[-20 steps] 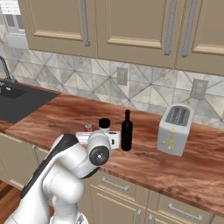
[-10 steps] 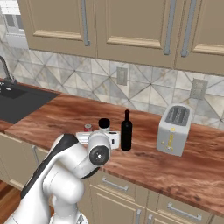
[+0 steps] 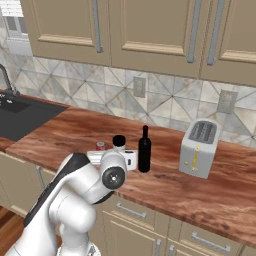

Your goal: Move the drinks to the dining counter.

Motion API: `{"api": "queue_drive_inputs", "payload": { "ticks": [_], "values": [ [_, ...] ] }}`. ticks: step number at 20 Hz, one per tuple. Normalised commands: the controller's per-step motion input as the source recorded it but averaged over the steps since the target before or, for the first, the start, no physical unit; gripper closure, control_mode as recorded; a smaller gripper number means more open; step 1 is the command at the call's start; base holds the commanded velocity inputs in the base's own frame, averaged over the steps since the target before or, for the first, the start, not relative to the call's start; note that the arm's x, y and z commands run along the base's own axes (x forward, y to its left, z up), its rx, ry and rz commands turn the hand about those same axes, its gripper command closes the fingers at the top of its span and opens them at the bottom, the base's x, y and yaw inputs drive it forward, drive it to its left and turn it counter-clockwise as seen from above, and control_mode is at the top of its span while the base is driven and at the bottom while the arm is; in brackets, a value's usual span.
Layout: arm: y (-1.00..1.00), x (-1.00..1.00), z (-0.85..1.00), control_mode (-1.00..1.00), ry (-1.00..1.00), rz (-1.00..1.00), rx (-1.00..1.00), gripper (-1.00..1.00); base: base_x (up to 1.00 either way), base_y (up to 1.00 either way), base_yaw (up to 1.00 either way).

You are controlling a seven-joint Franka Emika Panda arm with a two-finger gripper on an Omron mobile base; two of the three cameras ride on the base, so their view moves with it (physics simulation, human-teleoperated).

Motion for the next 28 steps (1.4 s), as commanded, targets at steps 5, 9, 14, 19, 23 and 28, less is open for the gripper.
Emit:
{"api": "queue_drive_inputs", "payload": {
  "ticks": [5,9,14,19,23,28],
  "values": [
    [-0.23,0.0,0.05,-1.0,-0.02,0.0,0.0,-1.0,0.0,0.0,0.0],
    [-0.31,0.0,0.16,-1.0,-0.04,0.0,0.0,-1.0,0.0,0.0,0.0],
    [-0.41,0.0,0.14,-1.0,-0.01,0.0,0.0,-1.0,0.0,0.0,0.0],
    [-0.43,0.01,0.07,-1.0,0.0,0.0,-0.02,-1.0,0.0,0.0,0.0],
    [-0.41,0.11,0.02,-1.0,0.0,0.0,0.0,-1.0,0.0,0.0,0.0],
    [-0.17,0.19,0.02,-1.0,0.01,0.0,0.0,-1.0,0.0,0.0,0.0]
  ]
}}
